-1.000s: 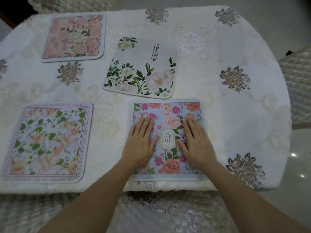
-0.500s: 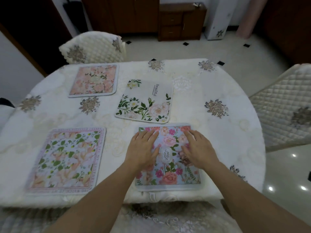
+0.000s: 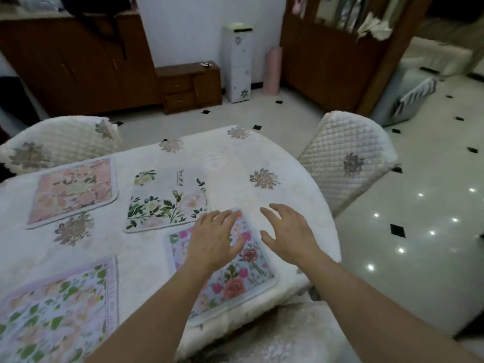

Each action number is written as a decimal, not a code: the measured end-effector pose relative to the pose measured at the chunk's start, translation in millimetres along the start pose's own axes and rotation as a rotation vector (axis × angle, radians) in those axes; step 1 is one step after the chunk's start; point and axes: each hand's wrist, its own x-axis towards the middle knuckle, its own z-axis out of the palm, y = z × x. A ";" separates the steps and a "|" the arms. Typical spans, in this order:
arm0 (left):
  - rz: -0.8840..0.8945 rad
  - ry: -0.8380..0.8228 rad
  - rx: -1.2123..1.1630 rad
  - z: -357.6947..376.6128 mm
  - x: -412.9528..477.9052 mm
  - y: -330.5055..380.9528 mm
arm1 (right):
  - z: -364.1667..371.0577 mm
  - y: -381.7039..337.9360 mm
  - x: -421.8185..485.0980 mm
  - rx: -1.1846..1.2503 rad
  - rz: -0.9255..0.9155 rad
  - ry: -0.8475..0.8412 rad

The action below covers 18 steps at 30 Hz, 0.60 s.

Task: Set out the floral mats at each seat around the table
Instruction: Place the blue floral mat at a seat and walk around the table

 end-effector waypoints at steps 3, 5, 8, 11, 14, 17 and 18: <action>0.094 -0.006 -0.012 -0.6 11.1 27.4 | -14.8 21.2 -25.6 -0.028 0.110 0.041; 0.162 -0.012 -0.037 0.5 20.4 47.6 | -25.2 38.8 -43.8 -0.040 0.189 0.067; 0.255 -0.017 -0.055 0.9 36.6 83.9 | -46.1 67.9 -72.5 -0.078 0.299 0.093; 0.351 -0.012 -0.080 1.4 52.5 123.4 | -68.1 98.0 -101.3 -0.105 0.397 0.117; 0.443 -0.009 -0.100 3.5 68.2 161.3 | -83.2 129.1 -127.4 -0.141 0.488 0.131; 0.512 -0.005 -0.110 5.0 83.5 197.5 | -90.8 159.6 -149.8 -0.169 0.551 0.130; 0.536 -0.007 -0.112 6.7 89.3 209.5 | -93.1 170.1 -155.9 -0.170 0.567 0.132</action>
